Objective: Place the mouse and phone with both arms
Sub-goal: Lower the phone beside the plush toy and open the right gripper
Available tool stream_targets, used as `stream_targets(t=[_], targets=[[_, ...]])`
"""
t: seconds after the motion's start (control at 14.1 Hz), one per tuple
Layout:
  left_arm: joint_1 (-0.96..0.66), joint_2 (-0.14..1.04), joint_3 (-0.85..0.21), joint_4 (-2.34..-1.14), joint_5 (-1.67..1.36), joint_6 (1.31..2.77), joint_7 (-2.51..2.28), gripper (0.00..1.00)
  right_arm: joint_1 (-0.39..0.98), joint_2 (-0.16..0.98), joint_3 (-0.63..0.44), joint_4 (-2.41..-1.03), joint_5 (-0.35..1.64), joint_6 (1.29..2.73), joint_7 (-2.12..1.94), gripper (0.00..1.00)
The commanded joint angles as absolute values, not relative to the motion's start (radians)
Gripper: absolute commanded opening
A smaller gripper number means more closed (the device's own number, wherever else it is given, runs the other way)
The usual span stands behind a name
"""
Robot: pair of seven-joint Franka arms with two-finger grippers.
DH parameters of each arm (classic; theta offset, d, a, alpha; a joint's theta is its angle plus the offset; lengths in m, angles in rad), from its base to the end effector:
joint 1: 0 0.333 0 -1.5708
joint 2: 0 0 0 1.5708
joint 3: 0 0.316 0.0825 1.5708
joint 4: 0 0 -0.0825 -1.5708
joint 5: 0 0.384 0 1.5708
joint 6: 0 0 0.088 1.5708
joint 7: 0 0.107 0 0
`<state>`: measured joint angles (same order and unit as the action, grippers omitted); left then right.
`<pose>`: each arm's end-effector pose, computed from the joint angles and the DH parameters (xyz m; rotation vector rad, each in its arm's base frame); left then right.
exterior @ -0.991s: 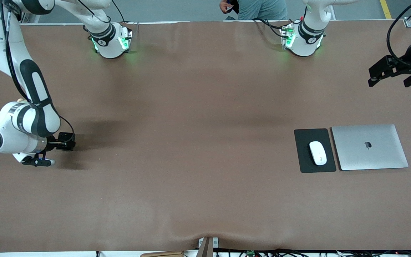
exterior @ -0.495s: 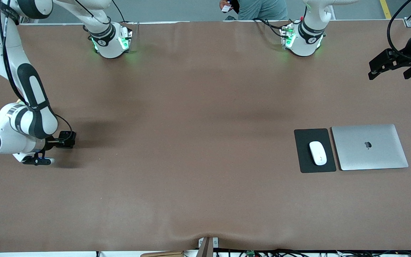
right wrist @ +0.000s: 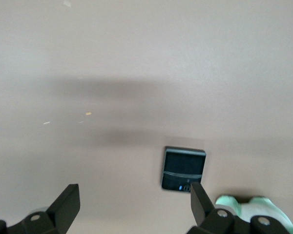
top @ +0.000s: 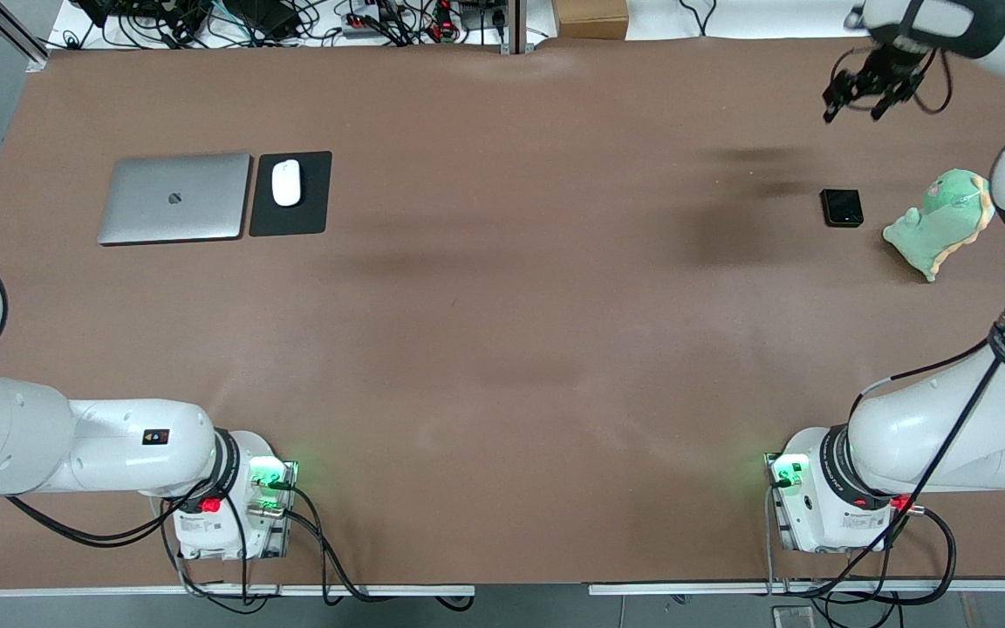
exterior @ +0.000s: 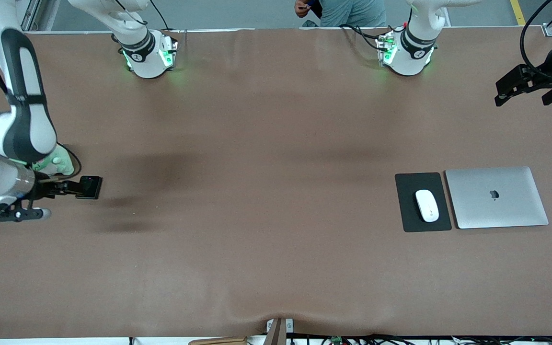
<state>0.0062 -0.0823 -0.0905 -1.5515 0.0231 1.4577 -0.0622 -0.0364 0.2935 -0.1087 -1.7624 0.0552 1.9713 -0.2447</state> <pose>0.5150 -0.0432 0.6676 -3.1102 0.0300 0.0149 0.6217 -0.0825 0.3925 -3.1028 -0.1231 0.1204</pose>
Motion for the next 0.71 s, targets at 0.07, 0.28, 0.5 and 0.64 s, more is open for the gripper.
stream_targets(t=[0.07,0.28,0.5,0.64], targets=[[-0.002,-0.098,-0.089,-1.554,0.002,1.448,-0.078,1.0,-0.008,0.122,-0.104,-1.764,0.04,1.815,-0.184,1.0],[-0.002,-0.095,-0.089,-1.551,0.005,1.448,-0.071,1.0,0.031,0.036,-0.103,-1.747,0.04,1.697,-0.097,1.0],[-0.002,-0.086,-0.087,-1.526,0.006,1.447,-0.067,1.0,0.034,0.008,-0.106,-1.686,0.04,1.58,-0.086,1.0],[-0.002,-0.081,-0.087,-1.517,0.009,1.445,-0.064,1.0,0.031,0.006,-0.109,-1.649,0.04,1.513,-0.086,1.0]])
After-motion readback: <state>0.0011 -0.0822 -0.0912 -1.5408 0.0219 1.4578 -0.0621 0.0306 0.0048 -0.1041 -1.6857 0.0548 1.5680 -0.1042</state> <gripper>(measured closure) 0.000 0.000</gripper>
